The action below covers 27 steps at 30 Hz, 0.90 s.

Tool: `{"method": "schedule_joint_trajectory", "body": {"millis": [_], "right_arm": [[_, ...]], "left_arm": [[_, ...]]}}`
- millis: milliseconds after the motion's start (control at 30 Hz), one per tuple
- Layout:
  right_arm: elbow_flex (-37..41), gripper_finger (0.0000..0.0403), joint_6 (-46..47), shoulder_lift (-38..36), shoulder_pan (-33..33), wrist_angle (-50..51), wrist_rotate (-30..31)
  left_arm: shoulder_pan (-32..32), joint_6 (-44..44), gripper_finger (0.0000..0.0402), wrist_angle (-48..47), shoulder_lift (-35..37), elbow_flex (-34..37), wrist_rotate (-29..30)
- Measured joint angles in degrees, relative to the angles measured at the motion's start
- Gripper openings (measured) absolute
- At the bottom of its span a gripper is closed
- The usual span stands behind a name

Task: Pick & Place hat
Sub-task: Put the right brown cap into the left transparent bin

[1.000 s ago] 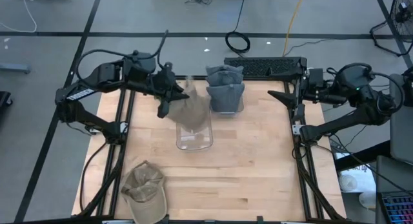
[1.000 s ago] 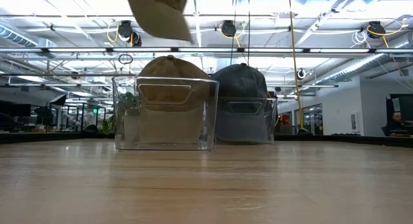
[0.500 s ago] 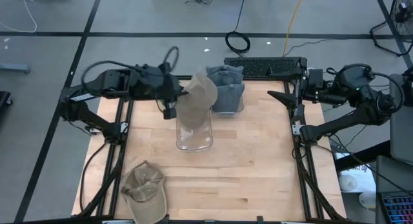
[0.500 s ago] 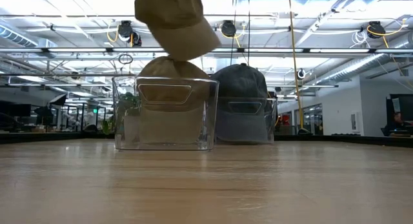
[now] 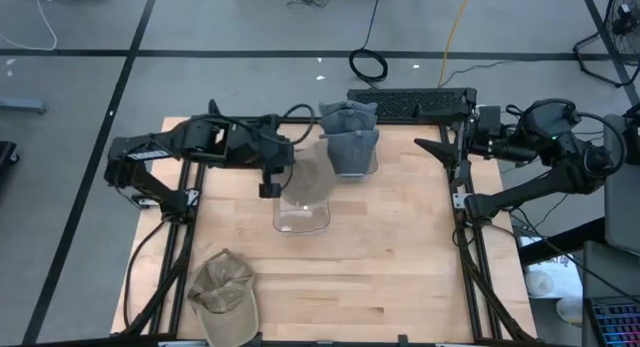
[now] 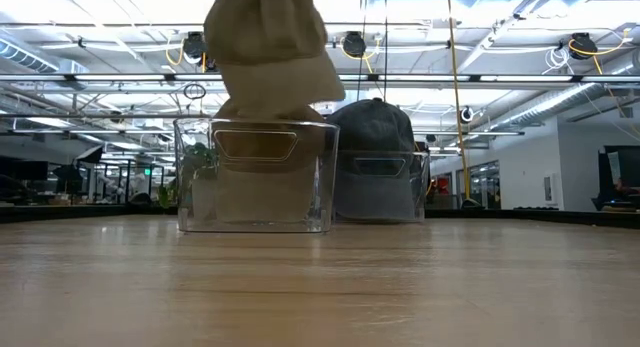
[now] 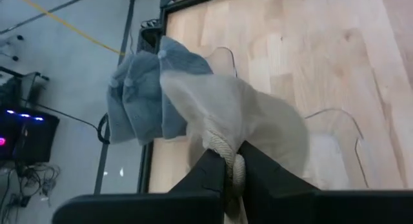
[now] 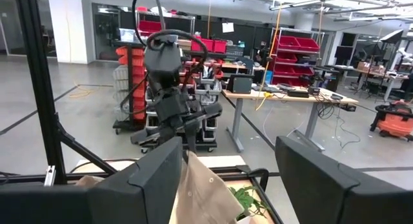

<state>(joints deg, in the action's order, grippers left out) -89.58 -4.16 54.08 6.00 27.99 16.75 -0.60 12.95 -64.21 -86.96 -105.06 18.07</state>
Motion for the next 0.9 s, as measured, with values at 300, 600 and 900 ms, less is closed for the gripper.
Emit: {"method": "schedule_joint_trajectory", "body": {"millis": [300,600,900], "right_arm": [[0.0,0.0238,0.0,0.8,0.0,0.1,0.1],[0.0,0.0238,-1.3,1.9,0.0,0.1,0.0],[0.0,0.0238,-1.3,2.1,0.0,0.1,0.0]], "left_arm": [[-0.4,0.9,0.0022,-4.9,-1.2,0.1,0.4],[0.0,-0.2,0.0022,-6.2,-3.9,0.9,1.9],[1.3,-1.4,0.0022,1.6,-0.9,14.3,1.2]]}}
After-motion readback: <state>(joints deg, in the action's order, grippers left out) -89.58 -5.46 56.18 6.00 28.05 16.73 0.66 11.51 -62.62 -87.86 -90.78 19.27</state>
